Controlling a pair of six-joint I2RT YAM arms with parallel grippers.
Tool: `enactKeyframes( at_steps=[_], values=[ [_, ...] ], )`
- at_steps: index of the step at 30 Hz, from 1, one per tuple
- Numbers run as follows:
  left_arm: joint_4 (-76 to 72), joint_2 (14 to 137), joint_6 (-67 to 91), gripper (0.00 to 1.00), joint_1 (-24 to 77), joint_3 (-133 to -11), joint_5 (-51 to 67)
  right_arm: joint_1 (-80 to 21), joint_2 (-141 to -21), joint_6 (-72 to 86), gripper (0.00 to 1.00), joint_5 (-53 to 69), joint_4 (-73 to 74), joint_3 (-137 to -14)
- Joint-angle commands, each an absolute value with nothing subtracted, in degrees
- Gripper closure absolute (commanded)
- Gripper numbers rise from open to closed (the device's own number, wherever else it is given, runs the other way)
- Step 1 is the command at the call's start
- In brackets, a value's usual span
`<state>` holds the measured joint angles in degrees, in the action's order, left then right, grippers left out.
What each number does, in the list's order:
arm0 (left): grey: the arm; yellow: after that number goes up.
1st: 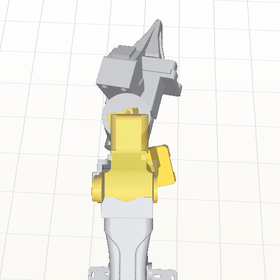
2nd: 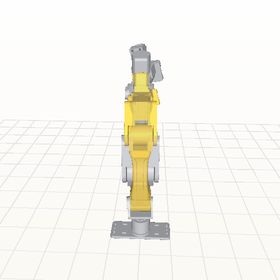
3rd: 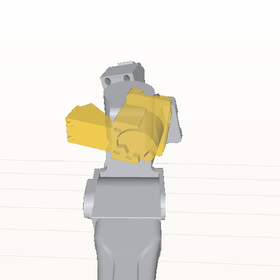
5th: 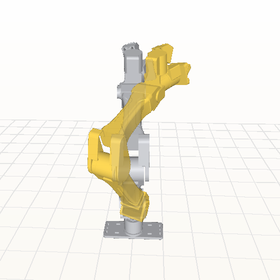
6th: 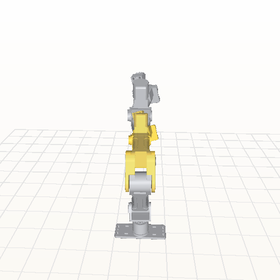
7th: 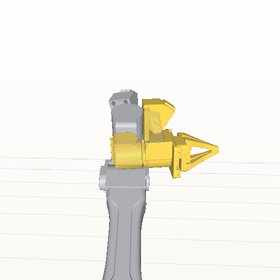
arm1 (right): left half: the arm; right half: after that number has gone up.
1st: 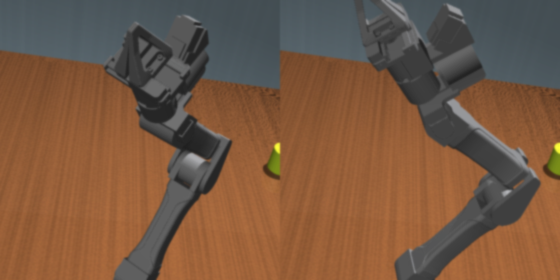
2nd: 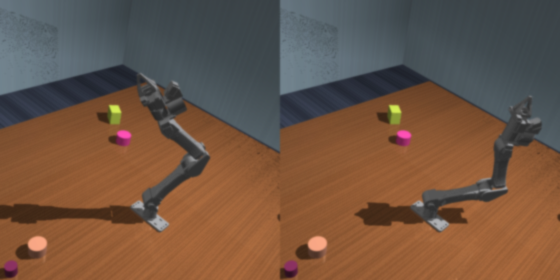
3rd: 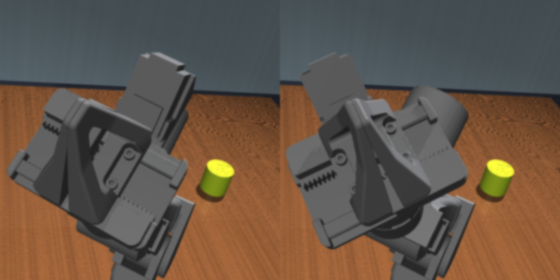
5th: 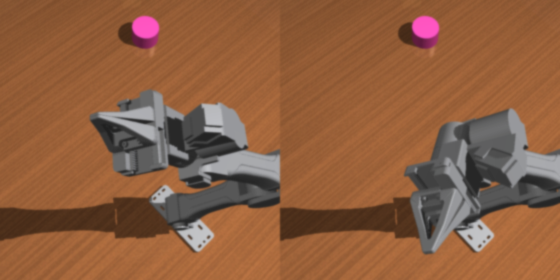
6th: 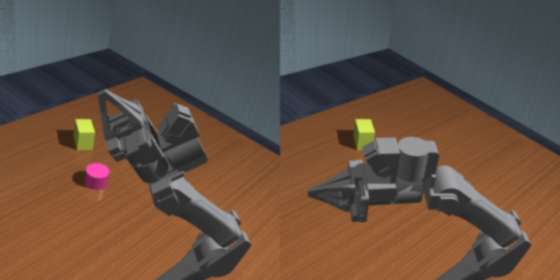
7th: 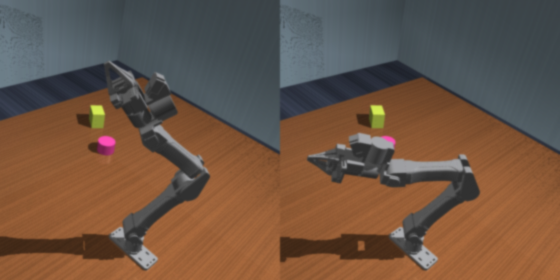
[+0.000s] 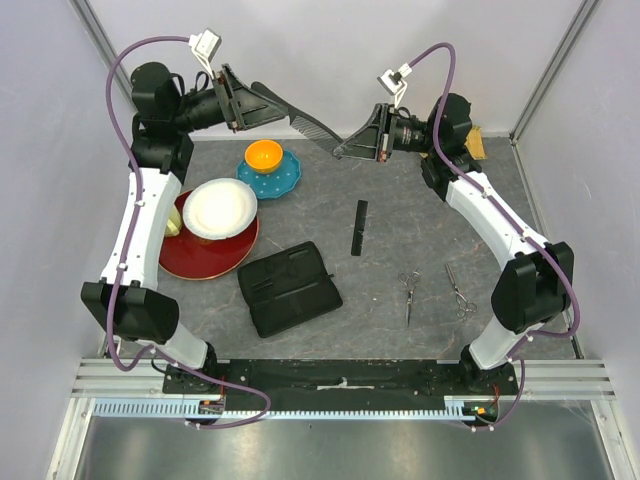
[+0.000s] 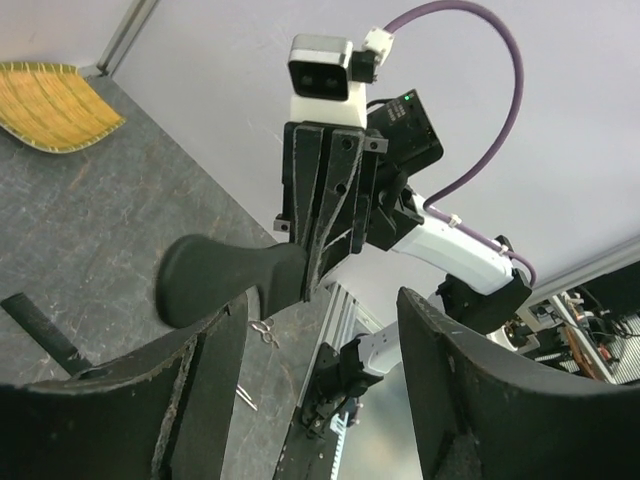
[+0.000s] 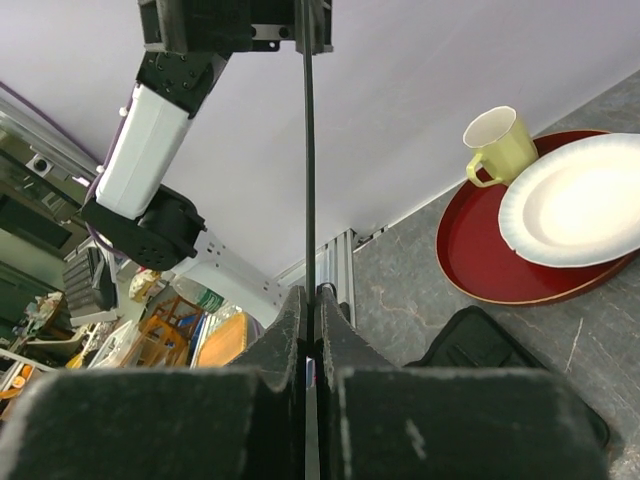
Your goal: Sort the hair-cutting tools
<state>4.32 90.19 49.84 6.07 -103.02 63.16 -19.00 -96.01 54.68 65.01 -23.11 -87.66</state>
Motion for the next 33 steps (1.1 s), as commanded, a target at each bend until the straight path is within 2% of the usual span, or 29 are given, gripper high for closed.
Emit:
enactKeyframes(
  at_steps=[1,7,13,16,19,22,23,25,26,27,28,30,31,32,33],
  values=[
    [4.74,88.07,46.32,0.31,5.71,-101.61,64.34,-18.98,-93.87,56.25,1.00,66.27,-28.73,-88.07],
    [8.26,87.10,43.50,0.26,5.71,-100.99,60.30,-19.07,-93.69,59.23,1.00,66.71,-32.77,-87.10],
    [-1.65,85.96,48.77,0.26,5.71,-98.09,58.89,-19.78,-93.78,60.91,0.99,68.47,-34.98,-85.43],
    [-1.93,85.96,48.87,0.30,5.71,-98.26,58.97,-19.86,-93.78,61.00,0.99,68.99,-35.24,-85.34],
    [-2.02,86.48,49.48,0.39,5.71,-98.26,59.85,-19.86,-94.04,61.17,0.99,69.34,-35.51,-85.34],
    [-2.37,86.92,50.27,0.55,5.71,-98.26,60.38,-19.95,-94.22,61.26,0.98,69.52,-35.68,-85.08],
    [-2.55,87.01,50.80,0.66,5.71,-98.26,60.47,-19.95,-94.31,61.26,0.98,69.52,-35.68,-84.99],
    [-3.25,87.01,51.06,0.78,5.63,-98.26,60.38,-19.95,-94.31,61.26,0.98,69.70,-35.86,-84.99],
    [-3.43,87.01,51.50,0.92,5.71,-98.35,60.47,-19.95,-94.39,61.09,0.96,69.61,-35.95,-84.90],
    [-3.78,87.01,51.76,0.98,5.71,-98.35,60.29,-19.95,-94.39,60.91,0.94,69.52,-36.30,-84.82],
    [-4.13,86.92,52.03,0.98,5.71,-98.35,60.21,-19.95,-94.31,60.73,0.92,69.26,-36.91,-84.47],
    [-5.09,86.66,53.00,0.98,5.71,-98.17,59.51,-19.95,-94.13,60.38,0.78,68.38,-37.18,-84.29],
    [-5.18,86.57,53.35,0.98,5.71,-98.26,59.15,-19.95,-94.04,60.03,0.67,68.03,-37.18,-84.20],
    [-5.45,86.31,54.13,0.98,5.71,-98.17,58.28,-19.95,-93.87,59.77,0.43,66.72,-37.09,-84.11],
    [-5.80,86.05,54.66,0.98,5.71,-98.00,57.84,-19.86,-93.35,59.16,0.33,65.66,-37.09,-83.76]
  ],
)
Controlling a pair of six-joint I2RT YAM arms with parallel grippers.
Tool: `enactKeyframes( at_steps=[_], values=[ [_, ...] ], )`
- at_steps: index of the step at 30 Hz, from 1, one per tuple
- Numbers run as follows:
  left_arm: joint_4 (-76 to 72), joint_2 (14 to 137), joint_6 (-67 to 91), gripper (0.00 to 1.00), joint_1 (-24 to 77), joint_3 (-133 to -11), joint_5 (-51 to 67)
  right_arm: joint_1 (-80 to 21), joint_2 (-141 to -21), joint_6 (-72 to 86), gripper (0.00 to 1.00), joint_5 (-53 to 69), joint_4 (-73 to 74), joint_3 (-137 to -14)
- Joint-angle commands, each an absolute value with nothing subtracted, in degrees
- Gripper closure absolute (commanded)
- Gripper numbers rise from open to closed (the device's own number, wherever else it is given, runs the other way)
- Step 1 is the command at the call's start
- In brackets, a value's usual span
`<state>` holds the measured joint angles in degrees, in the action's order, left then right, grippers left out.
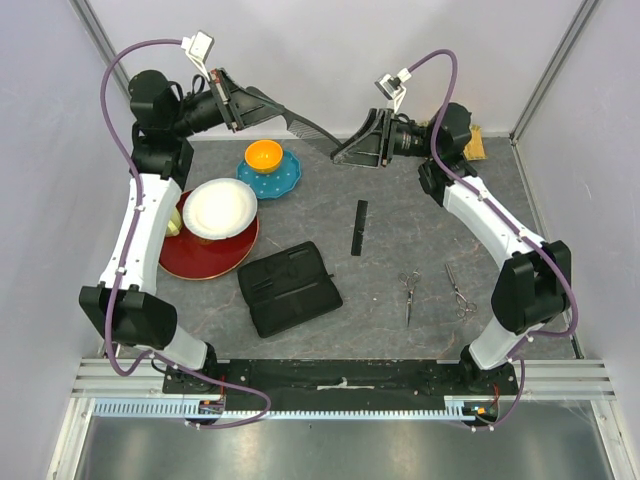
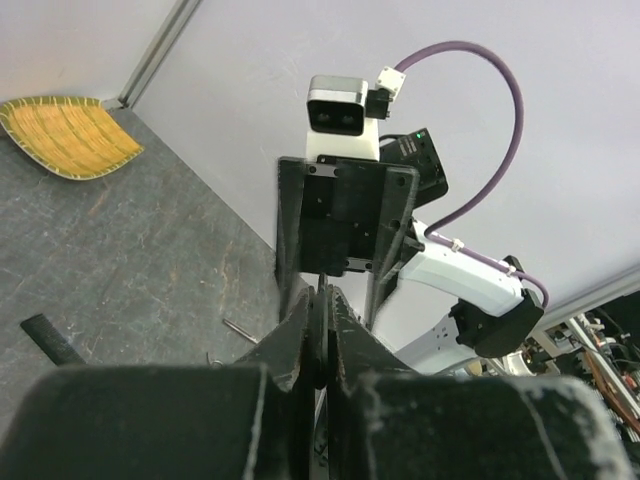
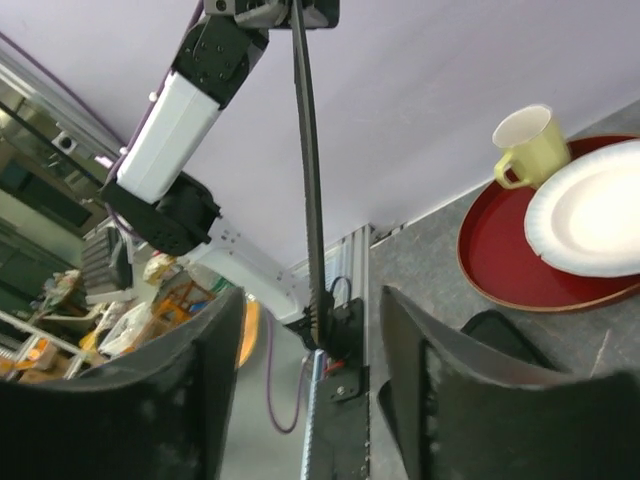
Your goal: Sort the hair-cutting tools
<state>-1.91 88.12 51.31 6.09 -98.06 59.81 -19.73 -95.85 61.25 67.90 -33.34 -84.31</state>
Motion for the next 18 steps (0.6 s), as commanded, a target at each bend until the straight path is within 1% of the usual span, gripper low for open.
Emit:
enactKeyframes(
  at_steps=[1,2,4,7,9,12,13,18],
  values=[
    [-6.41,85.78,56.23,0.98,5.71,-97.74,56.61,-19.86,-92.82,58.72,0.17,64.09,-37.26,-82.45],
    [-7.03,85.09,56.95,0.98,5.71,-97.47,55.64,-19.86,-91.25,58.19,0.11,61.72,-37.61,-81.40],
    [-7.29,84.03,58.44,0.98,5.71,-96.77,52.58,-20.21,-89.74,58.71,0.04,54.87,-40.85,-77.72],
    [-7.82,82.71,60.37,0.98,5.71,-95.98,49.32,-20.56,-88.33,63.70,0.04,48.09,-48.32,-74.11],
    [-7.91,82.01,61.26,0.98,5.71,-95.63,48.08,-20.74,-88.24,65.82,0.04,45.19,-52.53,-73.13],
    [-8.17,80.95,62.84,0.98,5.71,-94.23,45.53,-20.92,-88.42,68.81,0.09,40.44,-54.93,-72.33],
    [-8.26,80.77,63.36,0.98,5.71,-93.87,44.48,-21.27,-88.68,69.34,0.13,39.04,-55.28,-72.86],
    [-8.88,79.63,63.81,0.98,5.80,-91.68,42.45,-22.15,-90.96,69.79,0.20,36.74,-53.71,-76.72]
  ],
)
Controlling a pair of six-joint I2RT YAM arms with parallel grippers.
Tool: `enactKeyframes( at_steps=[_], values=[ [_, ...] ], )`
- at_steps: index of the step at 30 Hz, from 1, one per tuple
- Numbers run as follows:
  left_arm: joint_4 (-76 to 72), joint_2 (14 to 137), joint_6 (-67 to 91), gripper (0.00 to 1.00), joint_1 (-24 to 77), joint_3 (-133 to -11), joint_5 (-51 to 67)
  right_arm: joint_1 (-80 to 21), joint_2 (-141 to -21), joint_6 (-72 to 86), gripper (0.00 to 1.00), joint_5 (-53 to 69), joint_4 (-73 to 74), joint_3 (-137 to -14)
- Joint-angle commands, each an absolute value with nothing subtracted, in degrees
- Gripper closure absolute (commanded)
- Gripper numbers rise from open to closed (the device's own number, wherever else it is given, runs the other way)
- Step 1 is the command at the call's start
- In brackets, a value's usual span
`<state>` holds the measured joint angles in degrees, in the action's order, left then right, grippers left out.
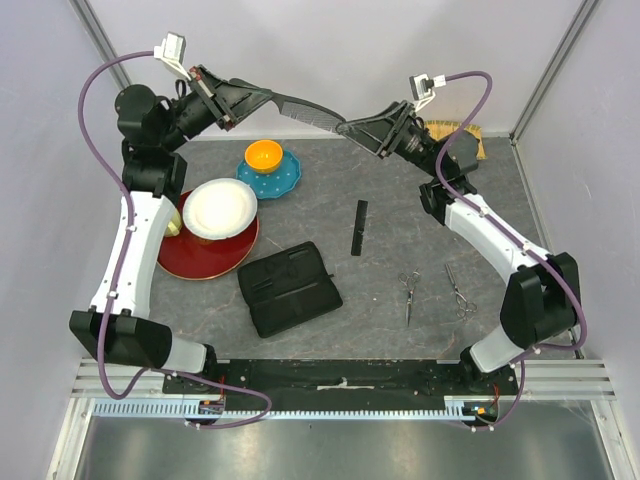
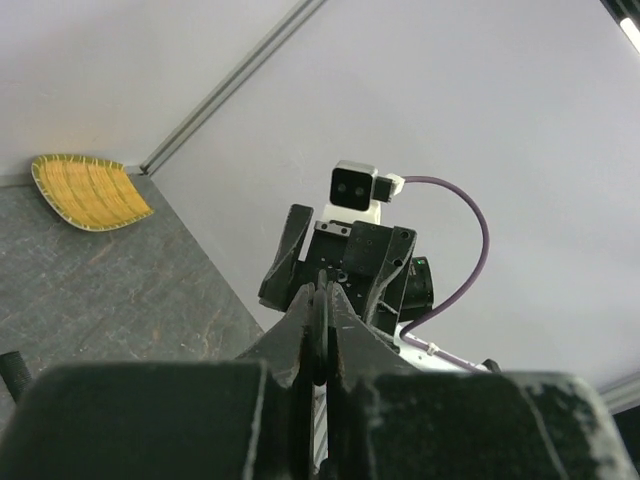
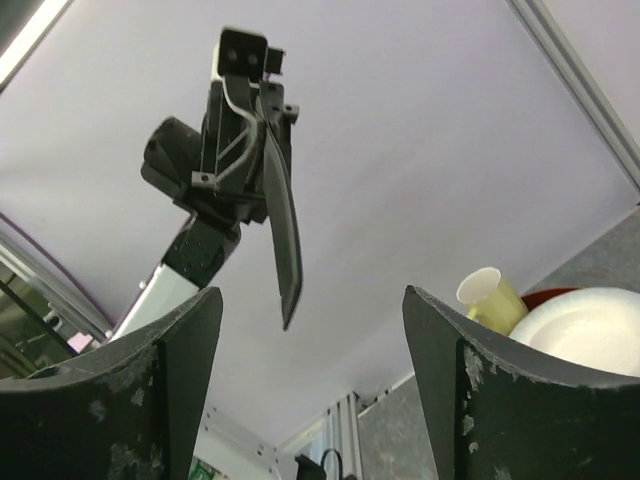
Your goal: Sort the hair-cutting tools
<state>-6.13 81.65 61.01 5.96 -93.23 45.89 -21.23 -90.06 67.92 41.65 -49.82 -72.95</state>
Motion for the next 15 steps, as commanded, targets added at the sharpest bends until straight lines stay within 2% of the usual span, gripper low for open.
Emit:
enactKeyframes(
  at_steps=[1,15],
  values=[
    [-8.88,79.45,63.81,0.98,5.80,-91.58,42.19,-22.50,-91.49,69.87,0.23,36.91,-53.44,-78.47],
    [-9.58,79.80,63.99,0.98,5.89,-90.35,43.07,-25.22,-97.03,70.93,0.47,37.18,-47.21,-85.78]
  ],
)
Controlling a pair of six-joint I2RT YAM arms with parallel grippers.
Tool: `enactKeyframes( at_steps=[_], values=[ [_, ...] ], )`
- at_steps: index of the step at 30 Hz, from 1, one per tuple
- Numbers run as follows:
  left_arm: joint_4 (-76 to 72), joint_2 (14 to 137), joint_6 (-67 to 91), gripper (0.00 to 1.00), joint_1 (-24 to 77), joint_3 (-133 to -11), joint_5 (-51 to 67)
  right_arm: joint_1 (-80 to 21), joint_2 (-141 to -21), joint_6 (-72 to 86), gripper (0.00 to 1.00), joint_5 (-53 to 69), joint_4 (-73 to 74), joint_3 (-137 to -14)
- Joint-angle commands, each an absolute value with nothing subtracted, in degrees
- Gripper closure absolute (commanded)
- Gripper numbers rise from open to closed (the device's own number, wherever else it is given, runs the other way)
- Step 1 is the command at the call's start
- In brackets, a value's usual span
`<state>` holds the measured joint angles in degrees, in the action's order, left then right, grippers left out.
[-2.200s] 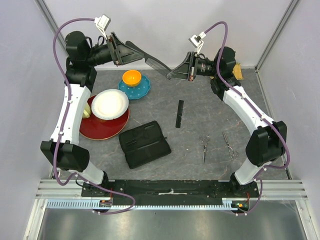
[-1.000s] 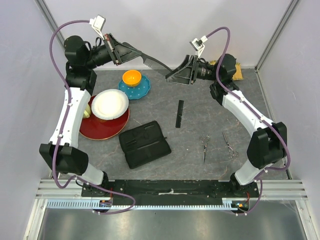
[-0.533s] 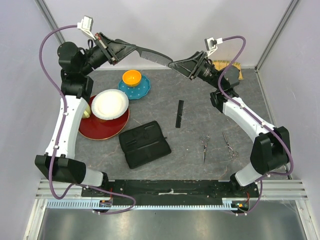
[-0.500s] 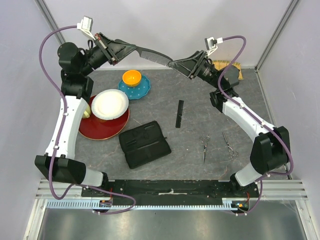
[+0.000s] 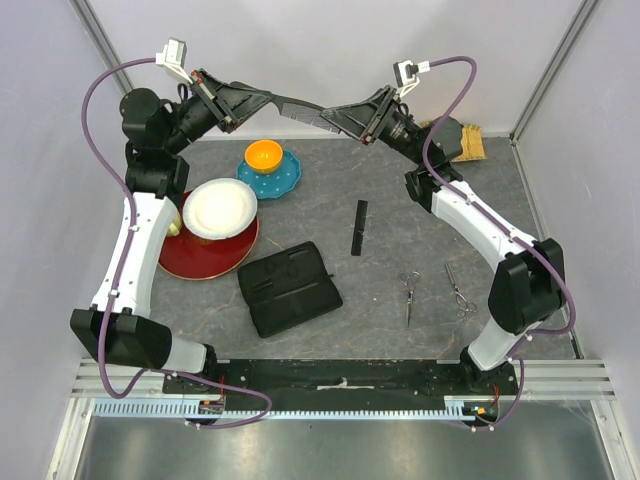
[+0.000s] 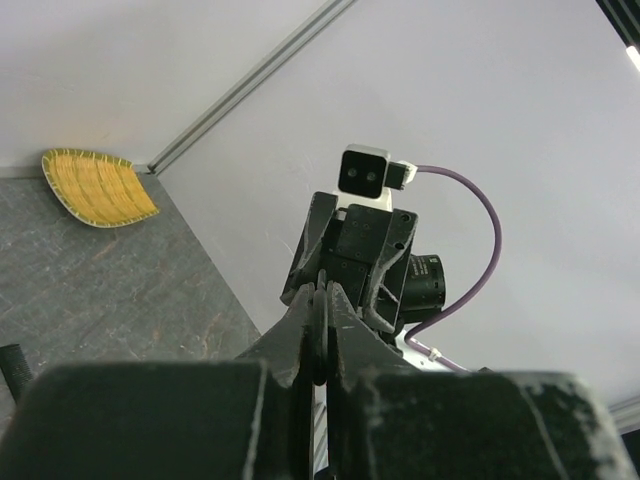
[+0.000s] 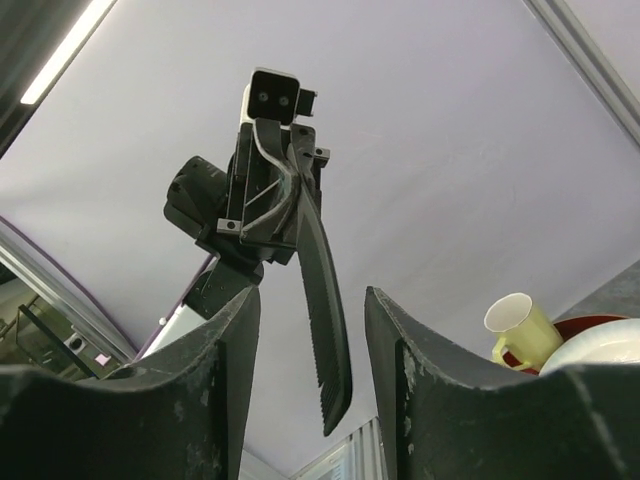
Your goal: Sort the hair-cutting tools
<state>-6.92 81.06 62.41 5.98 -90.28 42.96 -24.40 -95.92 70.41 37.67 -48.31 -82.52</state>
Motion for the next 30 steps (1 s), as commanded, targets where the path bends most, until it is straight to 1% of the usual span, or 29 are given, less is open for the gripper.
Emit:
enactKeyframes(
  at_steps=[1,3,4,6,8,11,12,13,14,15,16,19,20,22,24,25,26,27,28,29,30],
  values=[
    [-9.58,79.80,63.81,0.98,5.89,-90.35,43.24,-25.49,-97.21,70.93,0.50,37.00,-46.76,-86.13],
    [-9.58,79.89,63.63,0.98,5.89,-90.26,43.33,-25.49,-97.47,70.93,0.51,36.83,-46.50,-86.31],
    [-9.58,79.72,63.37,0.98,5.89,-90.18,43.24,-25.58,-97.56,71.10,0.55,36.83,-46.23,-86.31],
    [-9.58,79.72,63.11,0.98,5.89,-89.91,43.15,-25.49,-97.82,71.28,0.59,36.91,-46.14,-86.57],
    [-9.58,80.07,63.02,0.98,5.89,-90.09,43.59,-25.66,-97.82,71.63,0.65,37.00,-46.23,-86.66],
    [-9.32,80.77,63.11,0.98,5.80,-90.26,44.82,-25.58,-98.17,72.07,0.85,37.44,-46.23,-87.01],
    [-9.14,80.86,62.93,0.98,5.80,-90.26,45.52,-25.58,-98.17,71.81,1.00,37.79,-45.71,-87.71],
    [-8.36,80.95,62.67,0.95,5.71,-90.26,45.96,-25.58,-98.26,71.46,1.00,37.97,-44.75,-87.89],
    [-7.48,80.95,62.32,0.85,5.63,-90.52,46.14,-25.49,-98.09,70.93,1.00,37.97,-43.00,-87.89],
    [-6.69,80.77,61.27,0.69,5.28,-90.35,46.32,-25.58,-97.82,69.54,1.00,38.23,-41.93,-87.72],
    [-5.90,80.60,60.30,0.45,5.01,-90.18,46.75,-25.40,-97.30,68.56,1.00,38.41,-40.53,-87.71],
    [2.52,78.23,52.85,0.27,3.78,-89.48,46.58,-23.82,-95.72,65.57,1.00,38.76,-34.47,-85.96],
    [8.99,76.40,50.04,0.26,3.43,-88.78,45.80,-23.04,-95.28,65.13,1.00,39.02,-31.32,-85.44],
    [15.44,74.10,41.69,0.24,3.16,-87.11,42.46,-20.31,-94.05,63.81,1.00,41.21,-28.75,-83.15],
    [23.15,70.86,35.46,0.24,2.99,-83.69,38.17,-18.12,-92.91,61.01,1.00,44.10,-21.83,-81.31],
    [24.77,69.97,34.20,0.24,2.99,-82.28,37.10,-17.67,-92.03,55.60,1.00,44.73,-17.88,-80.95],
    [26.18,69.00,33.41,0.24,2.99,-78.87,36.13,-17.41,-91.50,52.68,1.00,45.35,-9.92,-80.25],
    [27.06,67.43,33.05,0.26,2.99,-76.84,35.08,-17.40,-91.23,49.78,1.00,46.48,-6.36,-79.90],
    [27.07,66.63,33.22,0.26,2.99,-72.12,35.07,-17.32,-90.62,45.13,1.00,47.19,-2.59,-79.28],
    [27.07,66.19,34.18,0.28,2.99,-69.81,35.16,-17.40,-90.27,44.22,1.00,47.98,1.89,-76.84],
    [26.90,65.83,34.71,0.31,2.99,-67.52,35.94,-17.40,-89.92,43.51,1.00,49.29,2.80,-75.51]
  ],
)
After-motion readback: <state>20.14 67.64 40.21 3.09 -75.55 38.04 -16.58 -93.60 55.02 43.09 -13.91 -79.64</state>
